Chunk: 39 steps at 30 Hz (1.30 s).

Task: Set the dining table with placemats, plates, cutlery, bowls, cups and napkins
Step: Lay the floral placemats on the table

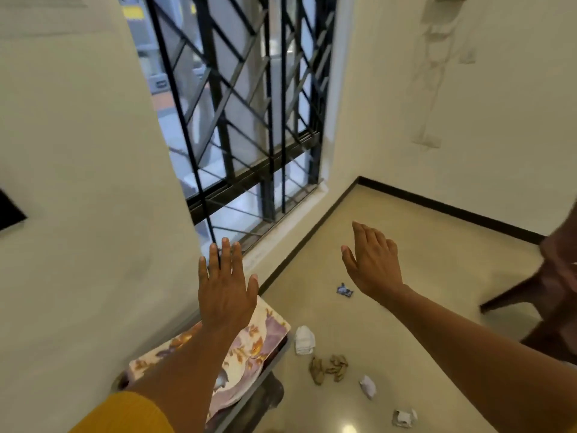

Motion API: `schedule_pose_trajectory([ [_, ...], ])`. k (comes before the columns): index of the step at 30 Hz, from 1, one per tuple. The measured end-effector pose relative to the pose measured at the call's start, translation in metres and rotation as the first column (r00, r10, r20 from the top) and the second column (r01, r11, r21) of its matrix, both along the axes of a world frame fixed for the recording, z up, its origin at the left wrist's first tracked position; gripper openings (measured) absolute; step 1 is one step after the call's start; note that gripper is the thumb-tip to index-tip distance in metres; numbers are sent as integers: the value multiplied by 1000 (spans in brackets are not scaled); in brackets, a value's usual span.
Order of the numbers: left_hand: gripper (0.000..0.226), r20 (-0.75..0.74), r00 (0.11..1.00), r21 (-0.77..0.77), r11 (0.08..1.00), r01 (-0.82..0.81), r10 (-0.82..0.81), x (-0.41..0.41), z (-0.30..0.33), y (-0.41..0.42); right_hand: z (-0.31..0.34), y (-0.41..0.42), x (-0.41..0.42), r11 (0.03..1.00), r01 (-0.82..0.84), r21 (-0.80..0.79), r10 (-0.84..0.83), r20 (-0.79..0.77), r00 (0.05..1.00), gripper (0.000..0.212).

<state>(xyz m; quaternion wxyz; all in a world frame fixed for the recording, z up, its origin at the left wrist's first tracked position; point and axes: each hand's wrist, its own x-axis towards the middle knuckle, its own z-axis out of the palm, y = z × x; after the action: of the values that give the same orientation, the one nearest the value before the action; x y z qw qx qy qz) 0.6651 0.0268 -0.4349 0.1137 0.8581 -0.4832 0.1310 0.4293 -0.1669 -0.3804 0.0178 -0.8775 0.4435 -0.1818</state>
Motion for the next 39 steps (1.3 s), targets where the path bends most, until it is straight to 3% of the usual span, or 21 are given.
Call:
schedule_pose_trajectory([
  [9,81,-98,923,113,925,-362,373,-23,-53,44,-49,-20,61,923,-313,226,324,-13,946,57],
  [19,76,-229,672,318,707,-632,704,-16,-109,119,-123,10,142,743,-432,511,536,-67,842,56],
  [29,82,-458,350,465,556,-689,817,63,-197,155,-222,24,238,645,-249,723,482,-131,866,55],
  [34,97,-574,77,536,445,-717,815,93,-245,160,-273,10,267,655,-87,750,379,-227,897,67],
  [39,110,-620,-55,550,383,-742,783,114,-283,165,-309,1,283,699,58,712,263,-332,906,76],
])
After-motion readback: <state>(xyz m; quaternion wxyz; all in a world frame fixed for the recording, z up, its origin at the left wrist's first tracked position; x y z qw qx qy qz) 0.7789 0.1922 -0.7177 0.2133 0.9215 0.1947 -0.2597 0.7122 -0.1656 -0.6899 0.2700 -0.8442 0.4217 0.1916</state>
